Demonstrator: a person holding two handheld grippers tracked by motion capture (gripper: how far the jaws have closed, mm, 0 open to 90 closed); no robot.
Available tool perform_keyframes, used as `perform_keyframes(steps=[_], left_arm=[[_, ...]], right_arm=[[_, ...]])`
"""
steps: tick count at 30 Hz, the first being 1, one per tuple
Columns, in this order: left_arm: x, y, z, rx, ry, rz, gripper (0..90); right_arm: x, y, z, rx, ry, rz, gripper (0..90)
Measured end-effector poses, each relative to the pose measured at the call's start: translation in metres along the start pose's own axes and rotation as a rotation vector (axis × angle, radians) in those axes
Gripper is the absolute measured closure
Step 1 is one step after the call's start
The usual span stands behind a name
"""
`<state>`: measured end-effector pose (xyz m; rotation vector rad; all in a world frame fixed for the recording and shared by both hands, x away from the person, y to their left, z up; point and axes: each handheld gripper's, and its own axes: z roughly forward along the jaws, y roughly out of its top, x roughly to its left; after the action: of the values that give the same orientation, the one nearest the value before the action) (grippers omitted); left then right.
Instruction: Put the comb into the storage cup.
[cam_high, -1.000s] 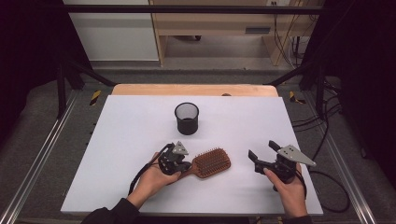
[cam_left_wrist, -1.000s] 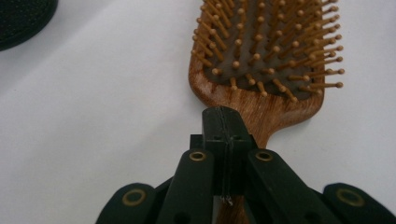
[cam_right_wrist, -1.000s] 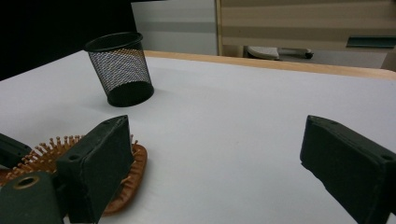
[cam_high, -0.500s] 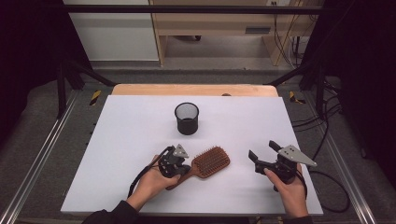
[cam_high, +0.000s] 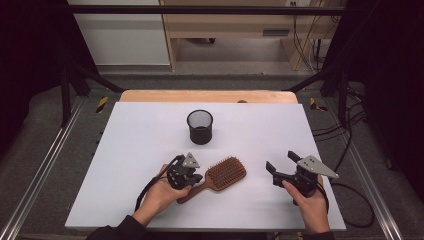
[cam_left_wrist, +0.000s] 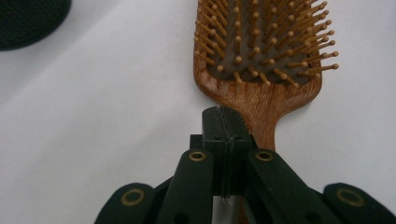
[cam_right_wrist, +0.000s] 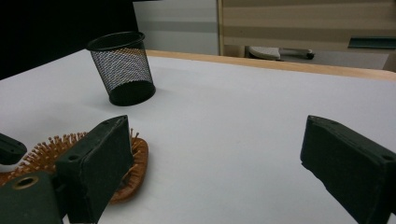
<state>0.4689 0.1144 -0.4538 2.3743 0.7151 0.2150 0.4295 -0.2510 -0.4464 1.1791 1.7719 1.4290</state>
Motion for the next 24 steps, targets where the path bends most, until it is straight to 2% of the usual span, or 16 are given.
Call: perform_keyframes(steps=[4,9,12,16,19,20,21,24], left_arm=[[-0.002,0.001,-0.010,-0.011,0.009,0.015,90.0],[-0.006,0.000,-0.017,-0.028,0.019,0.016,83.6],[-0.008,0.000,-0.018,-0.030,0.030,0.015,73.9],[-0.010,0.000,-0.020,-0.040,0.042,0.017,66.9],[-0.011,0.000,-0.022,-0.053,0.055,0.009,56.8],[-0.012,0.000,-0.022,-0.057,0.063,0.006,49.4],[-0.013,0.000,-0.022,-0.059,0.067,0.005,49.4],[-0.015,0.000,-0.022,-0.060,0.073,0.003,39.7]], right_arm=[[0.000,0.000,0.000,0.001,-0.001,-0.002,8.9],[0.001,0.000,0.000,0.004,-0.002,-0.007,8.9],[0.001,0.000,0.001,0.006,-0.003,-0.009,8.8],[0.001,0.000,0.000,0.006,-0.003,-0.009,8.8],[0.001,0.000,0.000,0.006,-0.003,-0.010,8.8],[0.001,-0.001,0.000,0.008,-0.002,-0.010,8.8],[0.001,-0.001,0.000,0.008,-0.002,-0.010,8.8],[0.001,-0.001,0.001,0.009,-0.002,-0.013,8.8]])
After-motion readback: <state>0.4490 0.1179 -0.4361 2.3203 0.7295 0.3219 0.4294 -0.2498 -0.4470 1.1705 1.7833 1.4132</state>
